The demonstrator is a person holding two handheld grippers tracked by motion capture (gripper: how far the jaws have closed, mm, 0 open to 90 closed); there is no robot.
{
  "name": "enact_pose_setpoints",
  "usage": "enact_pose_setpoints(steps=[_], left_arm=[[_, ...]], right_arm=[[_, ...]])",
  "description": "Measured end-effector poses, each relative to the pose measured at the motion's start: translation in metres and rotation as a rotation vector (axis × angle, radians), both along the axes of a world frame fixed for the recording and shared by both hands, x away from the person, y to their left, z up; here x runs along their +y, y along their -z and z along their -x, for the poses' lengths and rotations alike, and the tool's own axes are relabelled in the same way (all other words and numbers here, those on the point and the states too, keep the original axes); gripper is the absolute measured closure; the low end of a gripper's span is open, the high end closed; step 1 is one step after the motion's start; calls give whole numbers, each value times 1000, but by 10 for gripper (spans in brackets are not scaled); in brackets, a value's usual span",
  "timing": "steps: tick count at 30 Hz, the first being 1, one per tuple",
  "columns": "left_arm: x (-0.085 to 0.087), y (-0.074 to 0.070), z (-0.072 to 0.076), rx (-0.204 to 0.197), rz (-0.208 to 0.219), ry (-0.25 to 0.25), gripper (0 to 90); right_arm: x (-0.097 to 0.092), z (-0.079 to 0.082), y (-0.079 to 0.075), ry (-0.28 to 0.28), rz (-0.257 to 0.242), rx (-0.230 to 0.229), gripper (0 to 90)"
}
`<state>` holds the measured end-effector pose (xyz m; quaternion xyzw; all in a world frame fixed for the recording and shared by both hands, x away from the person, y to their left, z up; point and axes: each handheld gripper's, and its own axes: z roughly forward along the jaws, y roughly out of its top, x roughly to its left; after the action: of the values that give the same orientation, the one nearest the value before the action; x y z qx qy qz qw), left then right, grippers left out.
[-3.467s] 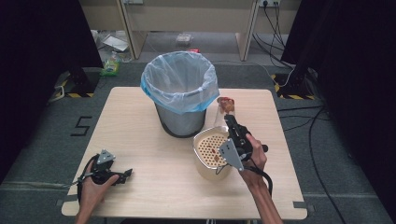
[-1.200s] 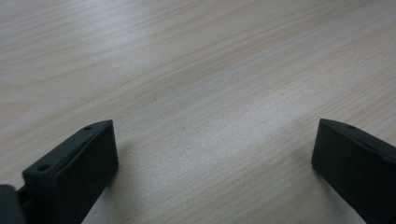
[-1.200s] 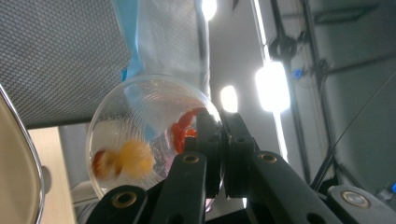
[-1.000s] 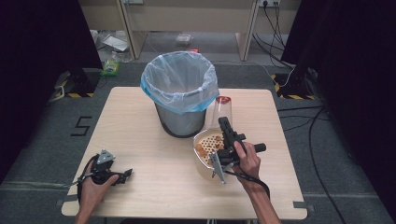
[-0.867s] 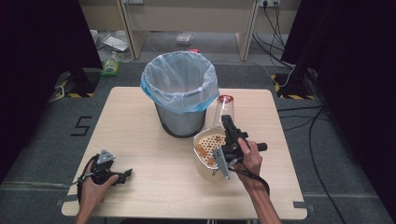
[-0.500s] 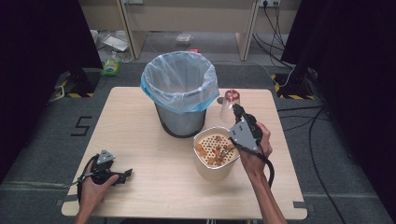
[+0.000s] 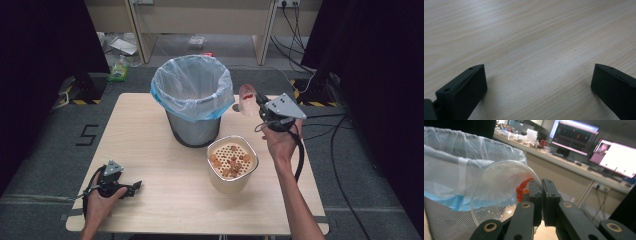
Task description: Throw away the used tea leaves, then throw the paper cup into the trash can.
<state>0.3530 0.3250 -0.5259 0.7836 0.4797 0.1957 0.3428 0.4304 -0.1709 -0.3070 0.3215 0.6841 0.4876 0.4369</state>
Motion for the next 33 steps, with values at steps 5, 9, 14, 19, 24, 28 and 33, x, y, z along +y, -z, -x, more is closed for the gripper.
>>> enact_pose_setpoints(steps=[5,9,14,19,24,28,33], left_arm=[[0,0,0,0,0,0,0],[0,0,0,0,0,0,0],[0,0,0,-1,1,-1,0],[0,0,0,-1,1,0,0],[0,0,0,-1,1,0,0],[0,0,0,-1,1,-1,0],[0,0,0,-1,1,-1,0]], right_arm=[[-3,-8,-11,-6,-29,35,873],[-2,-13,-22,-21,-42,46,873],[3,-21,-41,-34,-71,38,873],[10,-28,-56,-39,-70,36,873],[15,-37,-71,-41,-70,32,872],[24,-45,-81,-53,-52,25,872],[43,-55,-85,-93,-46,42,872]])
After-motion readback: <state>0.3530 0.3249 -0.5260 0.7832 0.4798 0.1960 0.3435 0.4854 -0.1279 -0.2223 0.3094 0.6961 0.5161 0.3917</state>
